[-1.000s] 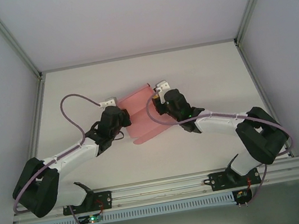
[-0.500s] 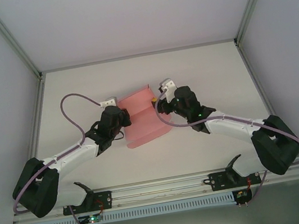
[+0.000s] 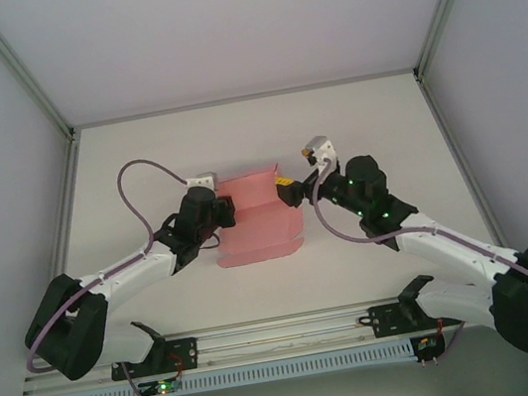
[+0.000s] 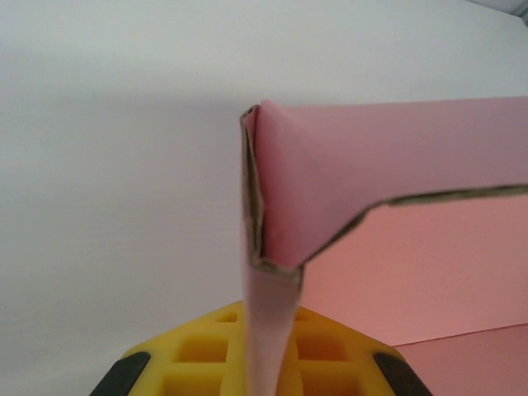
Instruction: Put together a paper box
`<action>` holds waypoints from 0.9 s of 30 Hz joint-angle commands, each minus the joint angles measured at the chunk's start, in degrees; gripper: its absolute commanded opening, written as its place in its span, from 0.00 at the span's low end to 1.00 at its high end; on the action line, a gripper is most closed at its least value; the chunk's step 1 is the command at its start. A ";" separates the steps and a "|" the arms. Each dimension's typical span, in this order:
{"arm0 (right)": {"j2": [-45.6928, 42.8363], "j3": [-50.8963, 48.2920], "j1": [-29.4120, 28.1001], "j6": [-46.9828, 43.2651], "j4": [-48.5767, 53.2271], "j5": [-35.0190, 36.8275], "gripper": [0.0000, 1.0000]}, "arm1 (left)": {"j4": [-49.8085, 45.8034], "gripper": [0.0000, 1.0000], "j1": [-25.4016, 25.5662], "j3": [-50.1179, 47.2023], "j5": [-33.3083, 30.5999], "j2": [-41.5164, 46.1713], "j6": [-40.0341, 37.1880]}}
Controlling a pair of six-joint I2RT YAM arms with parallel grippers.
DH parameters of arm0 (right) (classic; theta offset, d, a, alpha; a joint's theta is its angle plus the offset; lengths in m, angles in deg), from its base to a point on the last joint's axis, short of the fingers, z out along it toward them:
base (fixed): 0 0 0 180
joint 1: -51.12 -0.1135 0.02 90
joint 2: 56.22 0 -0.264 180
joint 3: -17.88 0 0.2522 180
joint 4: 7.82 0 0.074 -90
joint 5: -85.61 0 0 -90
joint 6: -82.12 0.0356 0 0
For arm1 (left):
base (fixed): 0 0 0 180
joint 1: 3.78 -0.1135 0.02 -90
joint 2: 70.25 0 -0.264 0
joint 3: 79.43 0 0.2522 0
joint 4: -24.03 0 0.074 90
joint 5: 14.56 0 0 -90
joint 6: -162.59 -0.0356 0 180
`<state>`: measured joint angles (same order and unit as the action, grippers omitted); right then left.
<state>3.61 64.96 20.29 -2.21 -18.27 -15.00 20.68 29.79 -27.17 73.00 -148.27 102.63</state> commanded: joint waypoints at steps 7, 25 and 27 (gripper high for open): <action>-16.12 -8.95 2.98 1.19 1.38 9.03 0.98 | 2.84 0.00 -0.78 2.18 16.74 -0.65 -15.71; -28.71 -12.50 5.93 0.78 13.87 15.06 0.98 | -45.57 0.00 1.28 34.47 16.80 -20.63 -60.04; -29.05 -12.51 6.05 0.83 14.48 15.75 0.98 | -50.57 0.00 2.85 38.67 12.83 -24.20 -65.30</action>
<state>-24.58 53.16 25.82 -1.81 -5.40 -1.01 -16.08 30.62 6.58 91.47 -169.47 49.14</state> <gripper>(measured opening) 0.983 0.089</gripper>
